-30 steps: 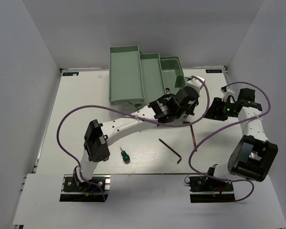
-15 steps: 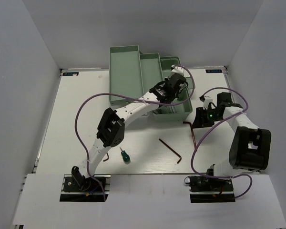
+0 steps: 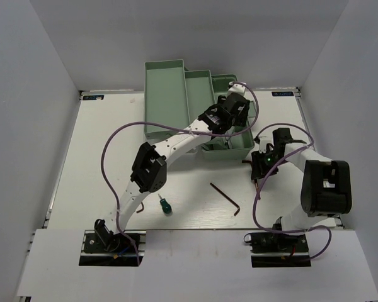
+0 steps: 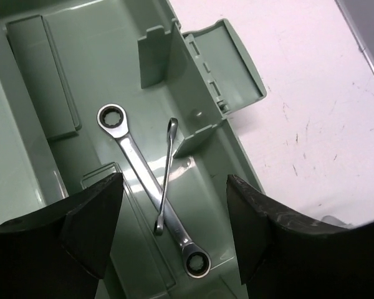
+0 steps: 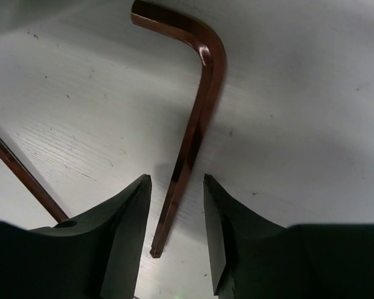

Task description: Sort the tools into containers

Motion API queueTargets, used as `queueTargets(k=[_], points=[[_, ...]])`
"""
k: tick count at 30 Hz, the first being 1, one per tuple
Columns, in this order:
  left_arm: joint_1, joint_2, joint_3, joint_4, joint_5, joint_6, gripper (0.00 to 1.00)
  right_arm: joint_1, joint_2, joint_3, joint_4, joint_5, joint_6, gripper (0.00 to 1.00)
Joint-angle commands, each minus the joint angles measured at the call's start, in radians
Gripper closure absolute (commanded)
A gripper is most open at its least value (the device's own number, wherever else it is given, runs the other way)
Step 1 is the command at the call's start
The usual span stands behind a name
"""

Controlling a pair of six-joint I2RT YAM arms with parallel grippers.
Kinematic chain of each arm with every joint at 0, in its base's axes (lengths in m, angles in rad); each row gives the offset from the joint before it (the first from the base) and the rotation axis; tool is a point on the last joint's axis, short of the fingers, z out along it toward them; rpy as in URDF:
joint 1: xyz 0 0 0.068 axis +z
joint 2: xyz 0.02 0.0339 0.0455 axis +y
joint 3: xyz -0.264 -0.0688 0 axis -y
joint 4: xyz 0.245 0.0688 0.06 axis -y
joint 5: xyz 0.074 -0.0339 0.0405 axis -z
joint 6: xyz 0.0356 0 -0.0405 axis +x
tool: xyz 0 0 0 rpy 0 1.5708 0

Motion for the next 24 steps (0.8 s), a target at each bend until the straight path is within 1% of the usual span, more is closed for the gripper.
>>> queueTargets(k=[1, 2, 3, 4, 5, 6, 7, 8, 9, 10, 11, 12, 14, 15, 16, 17, 19, 20, 21, 22, 24], points=[[0.003, -0.159, -0.024, 0.032, 0.008, -0.003, 0.23, 0.035, 0.017, -0.010, 0.034, 0.072, 0.024, 0.54], [-0.012, -0.195, -0.052, 0.033, -0.001, -0.003, 0.23, 0.039, 0.019, -0.014, 0.042, 0.077, 0.027, 0.56], [-0.022, -0.238, -0.089, 0.033, -0.011, -0.003, 0.25, 0.044, 0.023, -0.018, 0.049, 0.098, 0.042, 0.56], [-0.022, -0.345, -0.194, 0.058, -0.012, -0.012, 0.27, 0.055, 0.027, -0.027, 0.057, 0.106, 0.047, 0.58], [-0.035, -0.408, -0.266, 0.075, -0.021, -0.012, 0.31, 0.058, 0.030, -0.037, 0.075, 0.116, 0.049, 0.60], [-0.049, -0.477, -0.349, 0.106, -0.021, -0.022, 0.34, 0.058, 0.030, -0.042, 0.078, 0.151, 0.058, 0.63], [-0.058, -0.545, -0.518, 0.137, -0.021, -0.022, 0.37, 0.062, 0.033, -0.044, 0.078, 0.167, 0.061, 0.65], [-0.059, -0.668, -0.595, 0.166, -0.021, -0.052, 0.41, 0.067, 0.033, -0.048, 0.082, 0.188, 0.067, 0.68], [-0.071, -0.724, -0.664, 0.166, -0.039, -0.069, 0.41, 0.069, 0.034, -0.069, 0.088, 0.242, 0.069, 0.72], [-0.085, -0.772, -0.792, 0.166, -0.039, -0.086, 0.41, 0.070, 0.024, -0.079, 0.094, 0.264, 0.067, 0.72], [-0.094, -0.861, -0.854, 0.155, -0.048, -0.122, 0.41, 0.079, 0.023, -0.111, 0.114, 0.299, 0.064, 0.74], [-0.106, -0.901, -0.968, 0.155, -0.048, -0.143, 0.41, 0.084, 0.020, -0.122, 0.117, 0.313, 0.061, 0.75], [-0.120, -0.970, -1.072, 0.143, -0.048, -0.195, 0.41, 0.084, 0.008, -0.146, 0.128, 0.330, 0.050, 0.77], [-0.135, -1.001, -1.159, 0.143, -0.048, -0.212, 0.41, 0.084, 0.008, -0.155, 0.128, 0.366, 0.050, 0.79], [-0.135, -1.047, -1.196, 0.143, -0.048, -0.225, 0.41, 0.087, 0.002, -0.162, 0.131, 0.376, 0.041, 0.81], [-0.149, -1.062, -1.247, 0.131, -0.057, -0.261, 0.41, 0.088, 0.002, -0.169, 0.132, 0.397, 0.046, 0.81], [-0.164, -1.085, -1.287, 0.122, -0.058, -0.285, 0.41, 0.096, -0.003, -0.172, 0.118, 0.437, 0.046, 0.82], [-0.180, -1.096, -1.307, 0.122, -0.058, -0.307, 0.41, 0.095, -0.016, -0.176, 0.120, 0.461, 0.046, 0.85], [-0.189, -1.096, -1.339, 0.134, -0.045, -0.307, 0.41, 0.093, -0.022, -0.182, 0.118, 0.486, 0.050, 0.89], [-0.203, -1.096, -1.348, 0.134, -0.032, -0.322, 0.40, 0.093, -0.026, -0.183, 0.115, 0.501, 0.050, 0.91], [-0.221, -1.035, -1.349, 0.143, -0.013, -0.333, 0.39, 0.088, -0.049, -0.186, 0.106, 0.506, 0.066, 0.96]])
